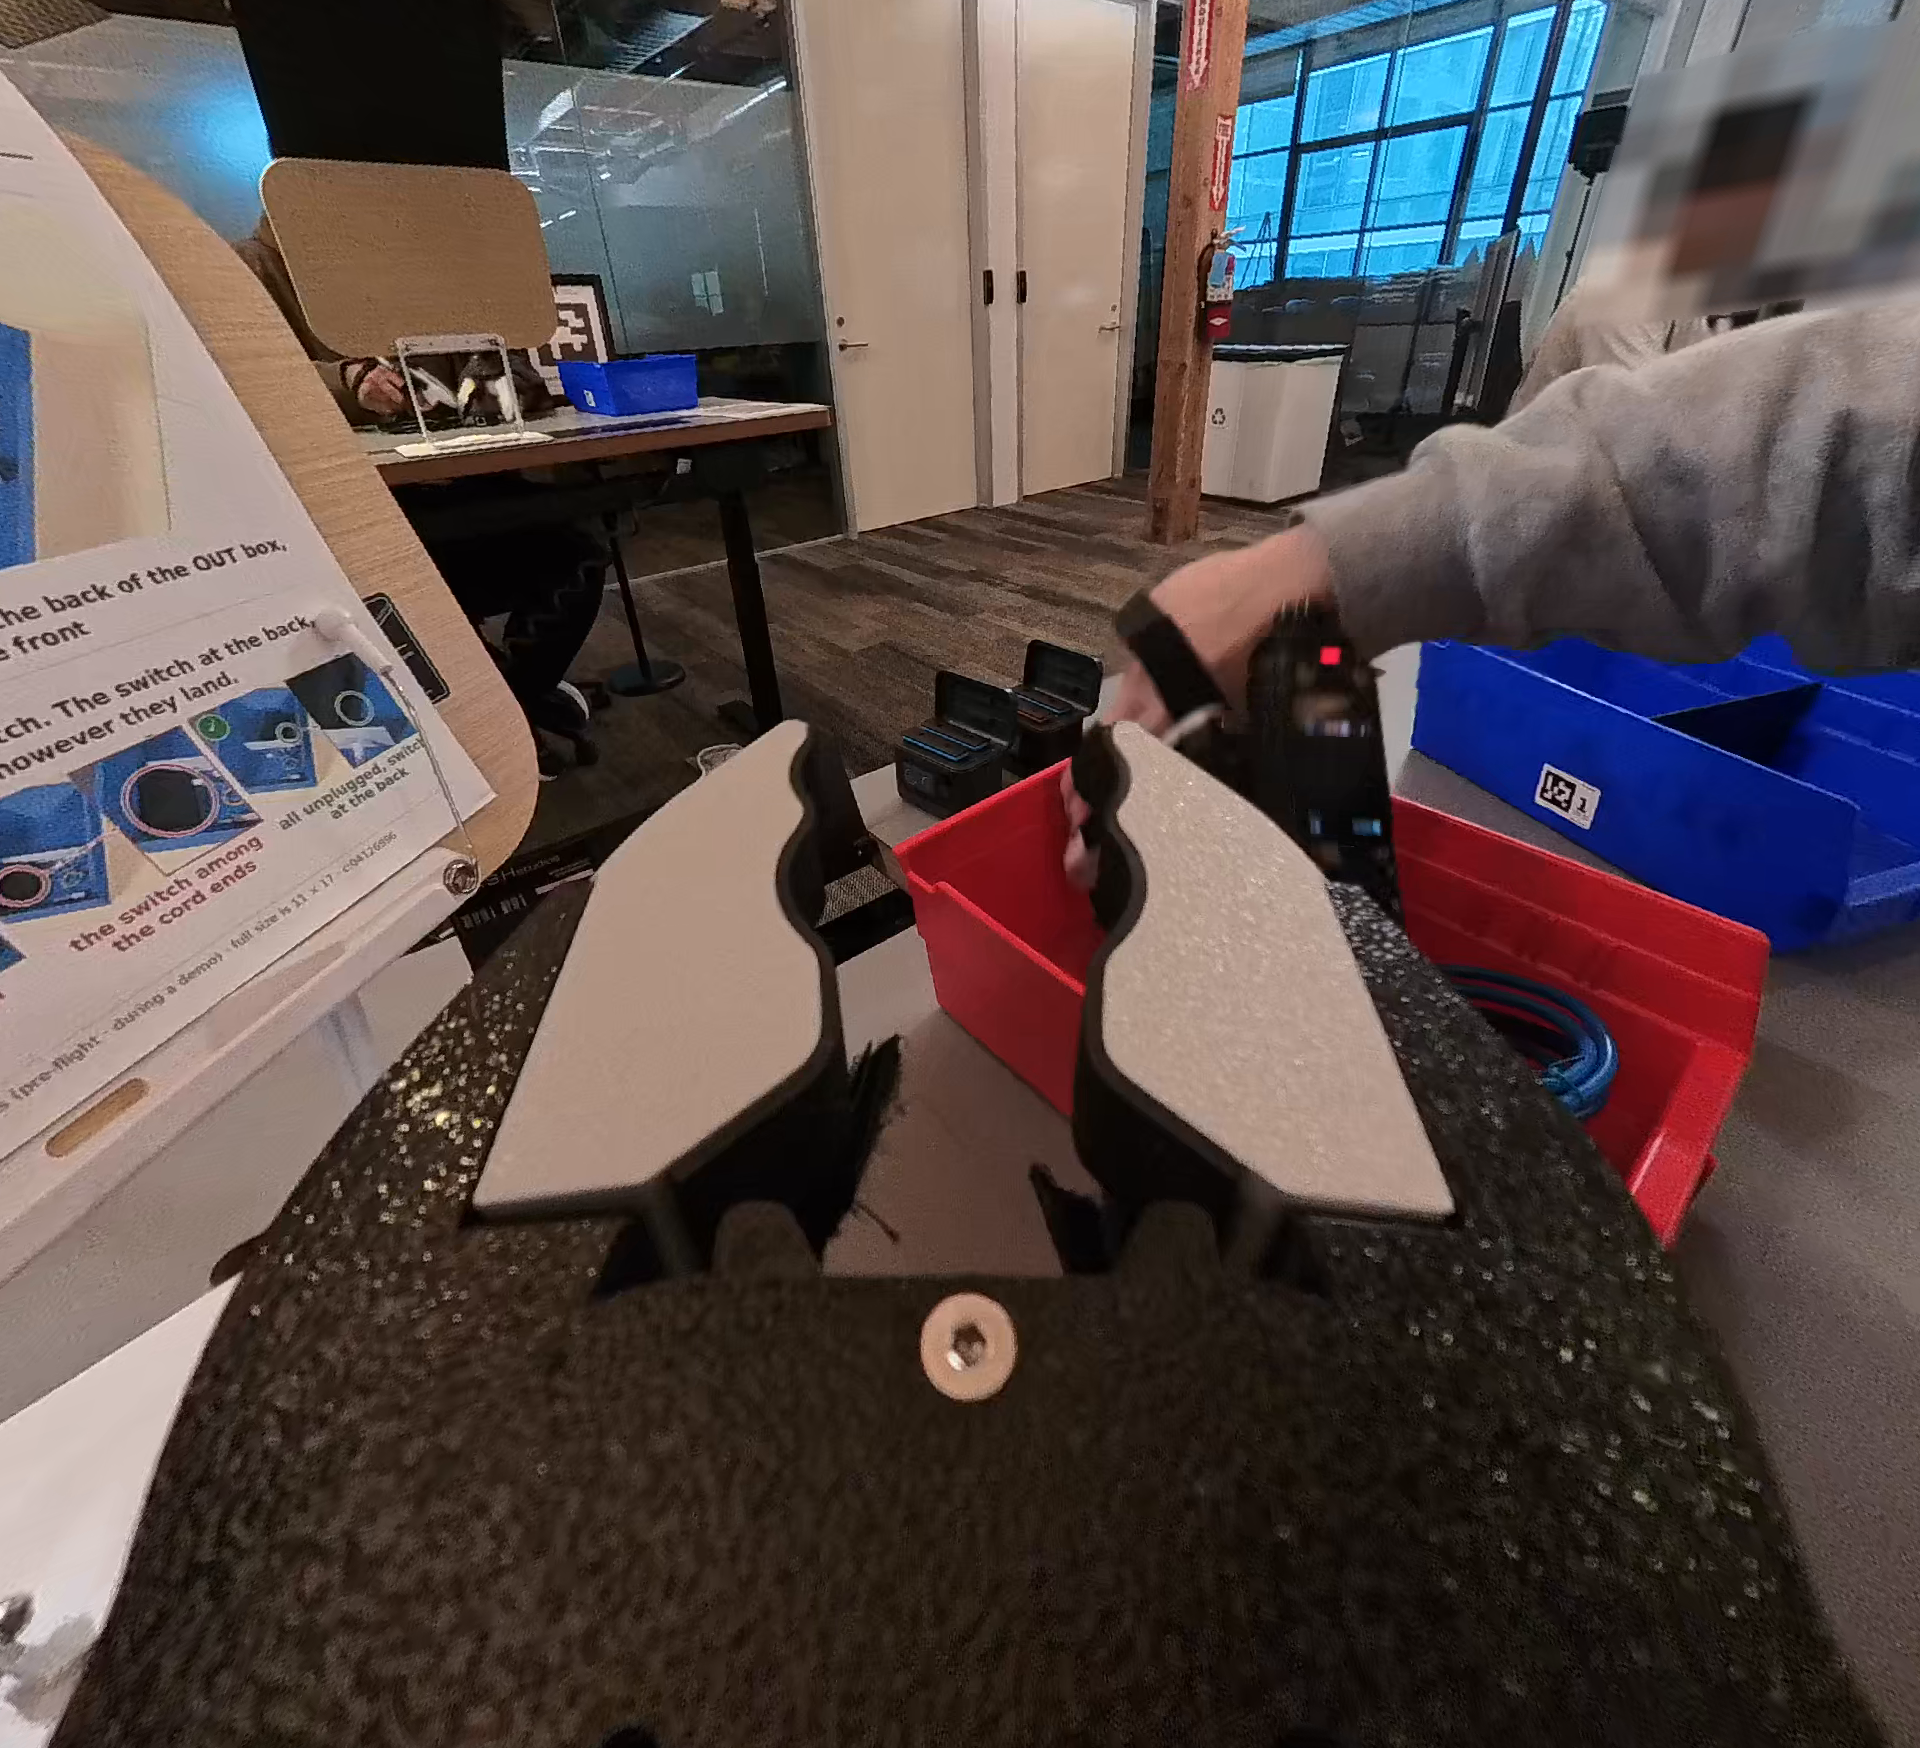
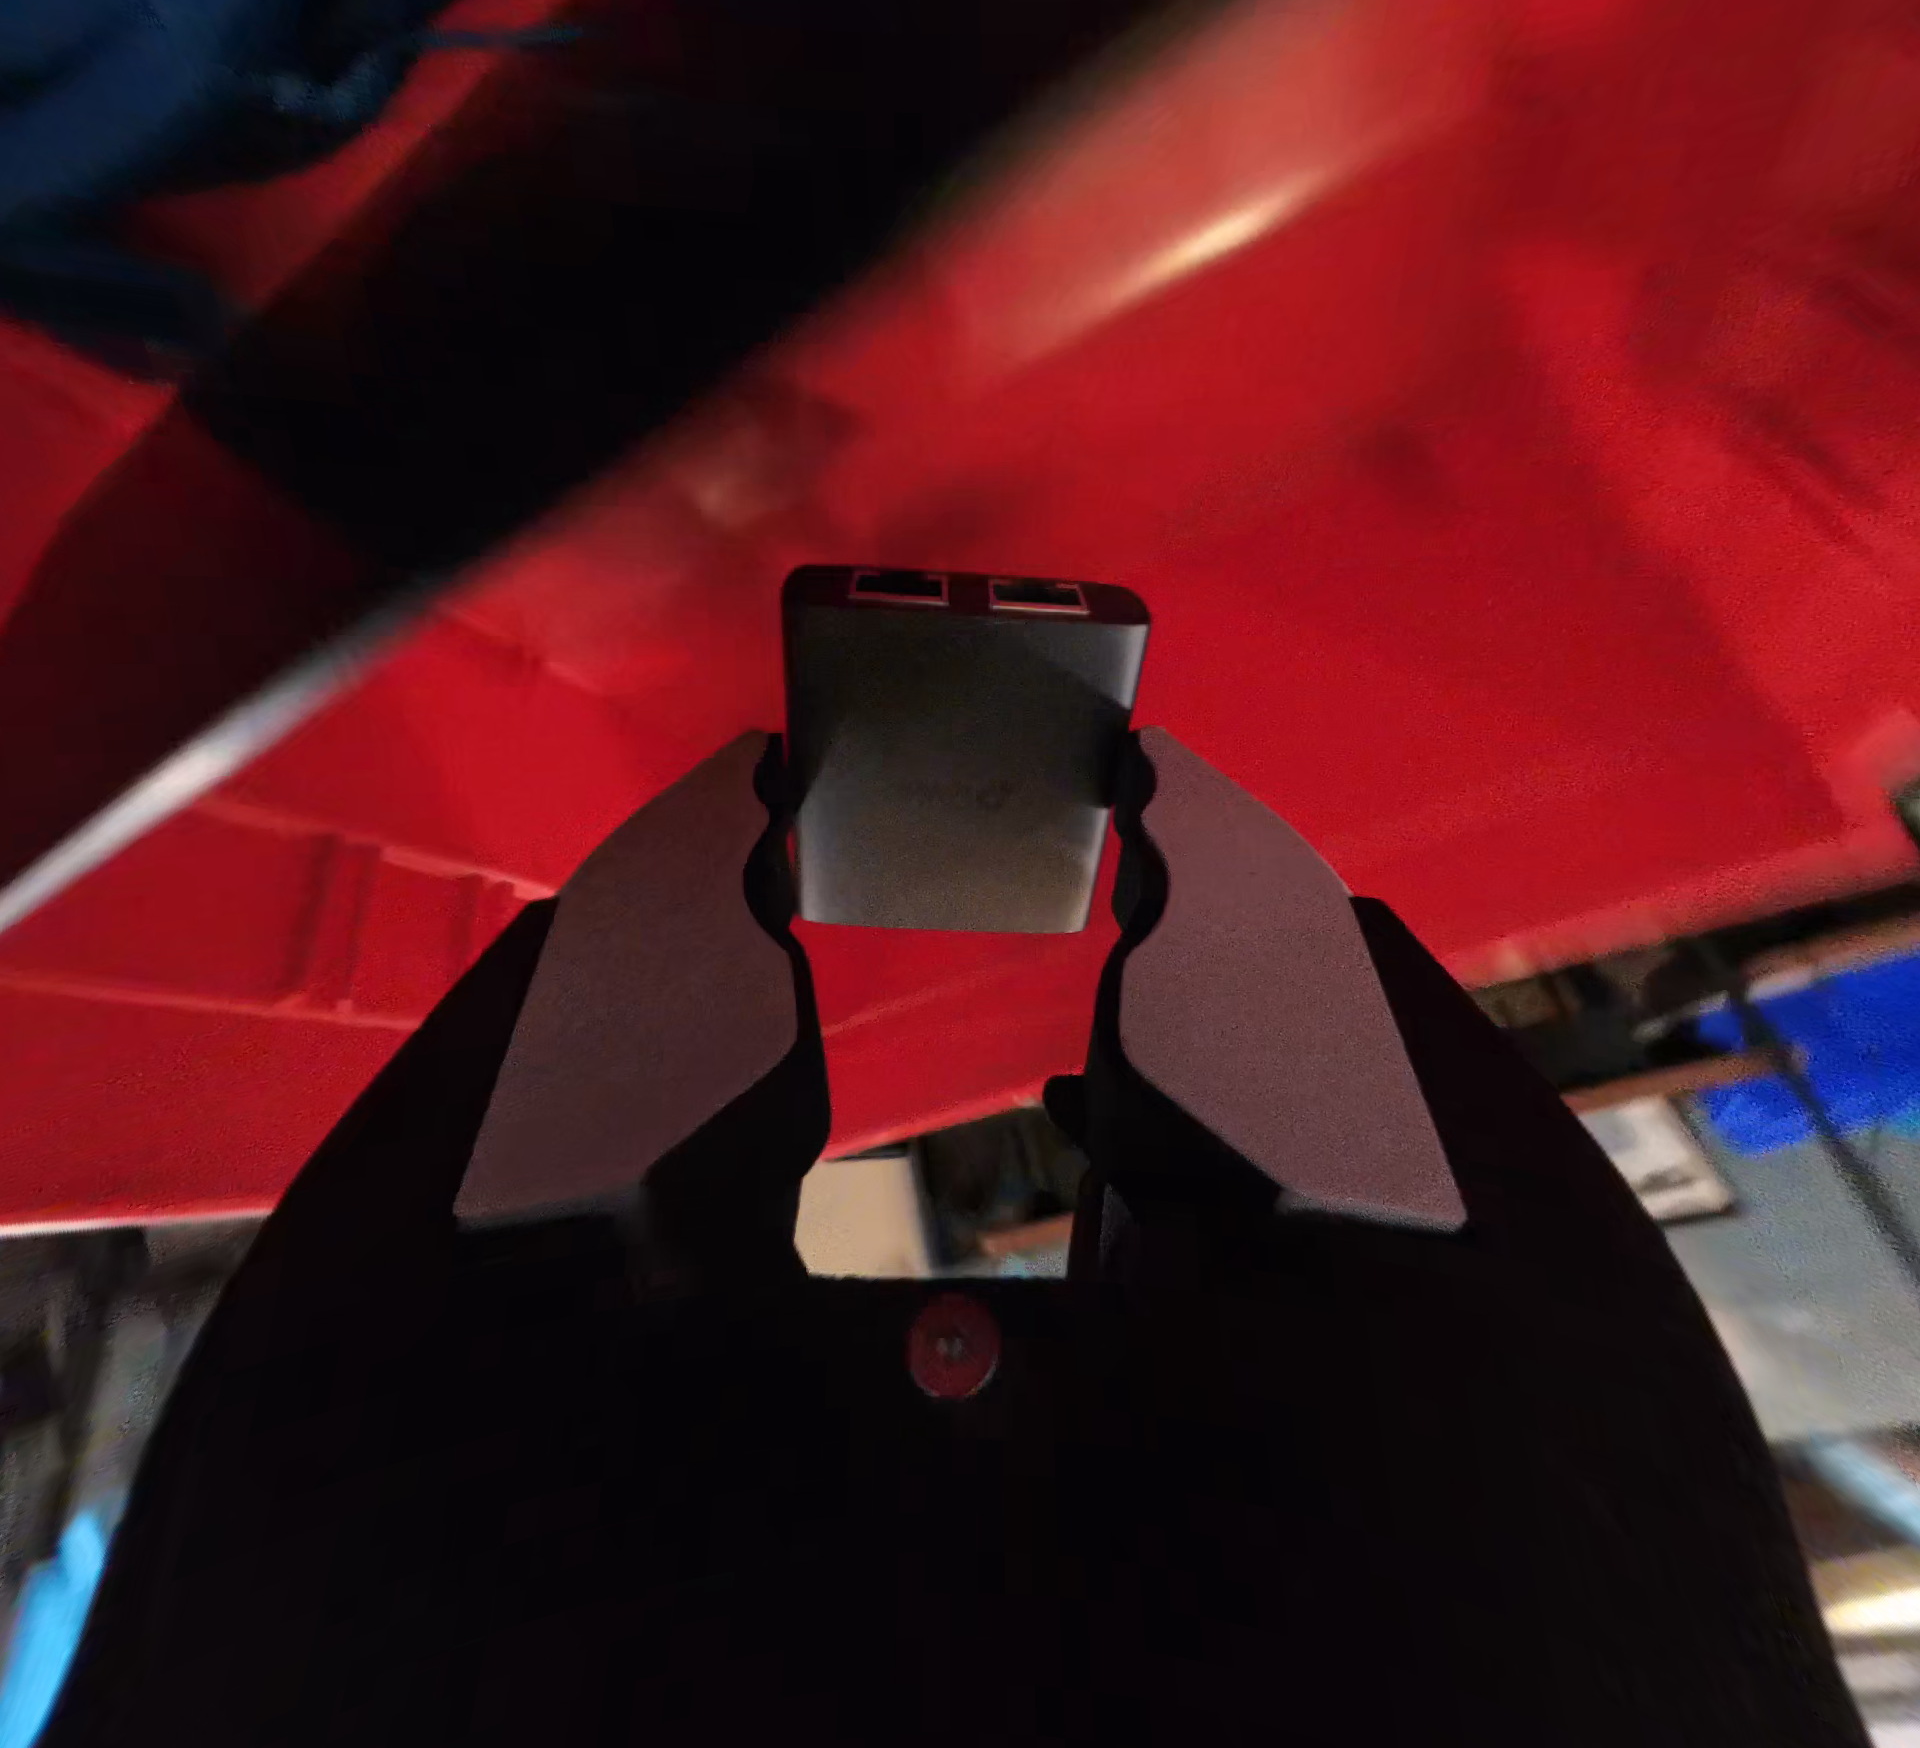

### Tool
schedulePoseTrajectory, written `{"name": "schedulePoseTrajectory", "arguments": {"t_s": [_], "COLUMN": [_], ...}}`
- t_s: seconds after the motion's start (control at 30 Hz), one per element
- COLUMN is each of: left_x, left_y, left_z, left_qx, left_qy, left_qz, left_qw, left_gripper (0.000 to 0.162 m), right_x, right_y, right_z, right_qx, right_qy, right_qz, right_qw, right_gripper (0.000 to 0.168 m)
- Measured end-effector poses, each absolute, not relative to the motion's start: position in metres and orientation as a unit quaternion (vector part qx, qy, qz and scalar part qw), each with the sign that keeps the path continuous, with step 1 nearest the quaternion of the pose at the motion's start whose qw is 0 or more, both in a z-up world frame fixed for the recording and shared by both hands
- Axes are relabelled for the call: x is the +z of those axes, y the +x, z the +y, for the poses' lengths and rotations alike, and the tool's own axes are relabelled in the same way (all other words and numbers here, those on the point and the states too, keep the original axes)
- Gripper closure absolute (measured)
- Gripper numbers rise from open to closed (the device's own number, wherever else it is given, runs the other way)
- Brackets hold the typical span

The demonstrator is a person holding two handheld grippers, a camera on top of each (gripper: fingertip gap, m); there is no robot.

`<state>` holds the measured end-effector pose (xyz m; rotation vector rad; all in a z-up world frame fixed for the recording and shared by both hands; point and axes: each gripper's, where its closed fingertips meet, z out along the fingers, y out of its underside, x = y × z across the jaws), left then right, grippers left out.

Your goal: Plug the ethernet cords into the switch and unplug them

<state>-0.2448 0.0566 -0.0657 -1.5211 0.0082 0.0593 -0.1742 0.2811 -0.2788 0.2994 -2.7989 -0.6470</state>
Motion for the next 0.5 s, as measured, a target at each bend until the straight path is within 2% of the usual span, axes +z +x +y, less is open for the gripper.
{"name": "schedulePoseTrajectory", "arguments": {"t_s": [0.03, 0.13, 0.27, 0.4, 0.5], "left_x": [-0.065, -0.064, -0.066, -0.058, -0.051], "left_y": [-0.244, -0.23, -0.193, -0.167, -0.141], "left_z": [0.056, 0.059, 0.067, 0.082, 0.094], "left_qx": [0.024, -0.002, -0.019, -0.069, -0.117], "left_qy": [-0.688, -0.679, -0.657, -0.636, -0.619], "left_qz": [0.007, 0.042, 0.142, 0.133, 0.113], "left_qw": [0.726, 0.733, 0.74, 0.757, 0.768], "left_gripper": [0.113, 0.109, 0.096, 0.097, 0.094], "right_x": [-0.263, -0.203, -0.131, -0.074, -0.055], "right_y": [-0.181, -0.193, -0.177, -0.161, -0.144], "right_z": [0.273, 0.229, 0.166, 0.143, 0.133], "right_qx": [-0.184, 0.005, 0.239, 0.3, 0.275], "right_qy": [0.062, -0.059, -0.118, -0.13, -0.13], "right_qz": [-0.966, -0.956, -0.888, -0.777, -0.706], "right_qw": [0.169, 0.286, 0.375, 0.537, 0.639], "right_gripper": [0.109, 0.109, 0.109, 0.109, 0.109]}}
